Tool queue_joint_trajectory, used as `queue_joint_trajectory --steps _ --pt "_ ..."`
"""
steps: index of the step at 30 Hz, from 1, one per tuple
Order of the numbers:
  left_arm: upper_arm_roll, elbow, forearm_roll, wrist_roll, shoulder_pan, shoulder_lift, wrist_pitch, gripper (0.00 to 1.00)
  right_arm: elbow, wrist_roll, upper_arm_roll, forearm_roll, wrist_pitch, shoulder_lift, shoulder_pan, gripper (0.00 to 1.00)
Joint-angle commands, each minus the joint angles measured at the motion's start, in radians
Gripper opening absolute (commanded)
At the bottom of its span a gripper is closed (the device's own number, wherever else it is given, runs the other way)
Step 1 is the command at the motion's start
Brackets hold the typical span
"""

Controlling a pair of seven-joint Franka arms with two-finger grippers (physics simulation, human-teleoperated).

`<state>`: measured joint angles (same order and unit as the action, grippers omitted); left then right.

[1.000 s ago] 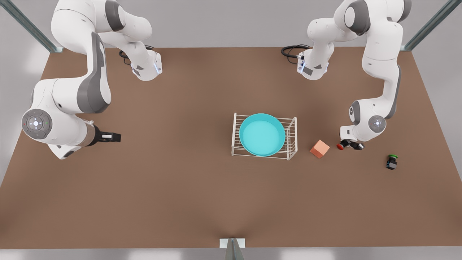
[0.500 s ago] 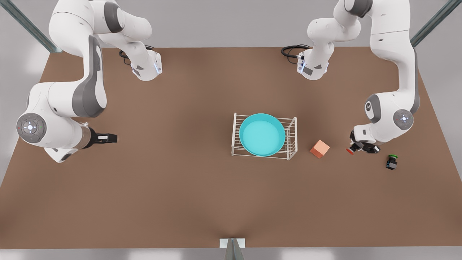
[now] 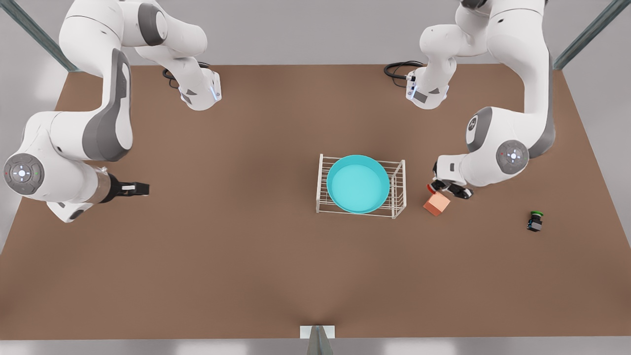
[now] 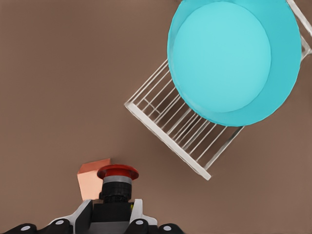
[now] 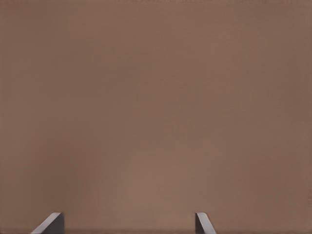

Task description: Place the plate on the shelf with right arm and place the red button switch in the plate with left arm

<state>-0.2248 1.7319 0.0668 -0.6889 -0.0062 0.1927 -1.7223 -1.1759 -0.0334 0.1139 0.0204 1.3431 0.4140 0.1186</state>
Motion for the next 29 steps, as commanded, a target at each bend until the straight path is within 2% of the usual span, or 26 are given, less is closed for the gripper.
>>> queue_joint_trajectory --steps 1,3,10,16,17,18,21,22,24,25,26,29 --pt "-0.041 -0.018 0.036 0.496 0.0 0.004 0.076 0.5 0.001 -0.062 0.0 0.001 -0.001 -0.001 0.0 1.0" --pt "-0.091 -0.06 0.037 0.615 -0.011 0.024 0.076 0.5 0.001 -0.062 0.0 0.001 -0.001 -0.001 0.0 1.0" --pt "-0.097 -0.267 0.059 1.012 -0.232 0.205 0.058 0.5 0.001 -0.063 0.001 0.001 -0.001 -0.001 0.0 1.0" --pt "-0.097 -0.241 0.039 1.063 -0.297 0.261 -0.029 0.5 0.001 -0.062 0.001 0.001 -0.001 -0.001 0.0 1.0" --pt "-0.097 -0.241 0.022 1.063 -0.302 0.268 -0.029 0.62 0.001 -0.062 0.001 0.001 -0.001 -0.001 0.0 1.0" --pt "-0.097 -0.241 0.019 1.063 -0.302 0.269 -0.029 1.0 0.001 -0.062 0.001 0.001 -0.001 -0.001 0.0 1.0" --pt "-0.09 -0.241 -0.018 1.054 -0.276 0.261 -0.016 1.0 0.001 -0.063 0.001 0.0 -0.001 -0.001 0.0 1.0" --pt "-0.088 -0.242 -0.044 1.019 -0.223 0.235 0.009 1.0 0.001 -0.063 0.001 0.0 -0.001 -0.001 0.0 1.0" --pt "-0.084 -0.284 -0.078 0.648 0.03 0.185 0.112 1.0 0.001 -0.063 -0.002 0.0 -0.001 -0.001 0.0 1.0" --pt "-0.082 -0.33 -0.119 0.595 0.087 0.185 0.113 1.0 0.001 -0.062 -0.002 0.0 -0.001 -0.001 0.0 1.0" --pt "-0.08 -0.385 -0.131 0.594 0.114 0.185 0.153 1.0 0.001 -0.063 0.0 0.0 -0.001 -0.001 0.0 1.0" --pt "-0.082 -0.39 -0.133 0.592 0.14 0.185 0.155 1.0 0.001 -0.063 -0.002 0.0 -0.001 -0.001 0.0 1.0"
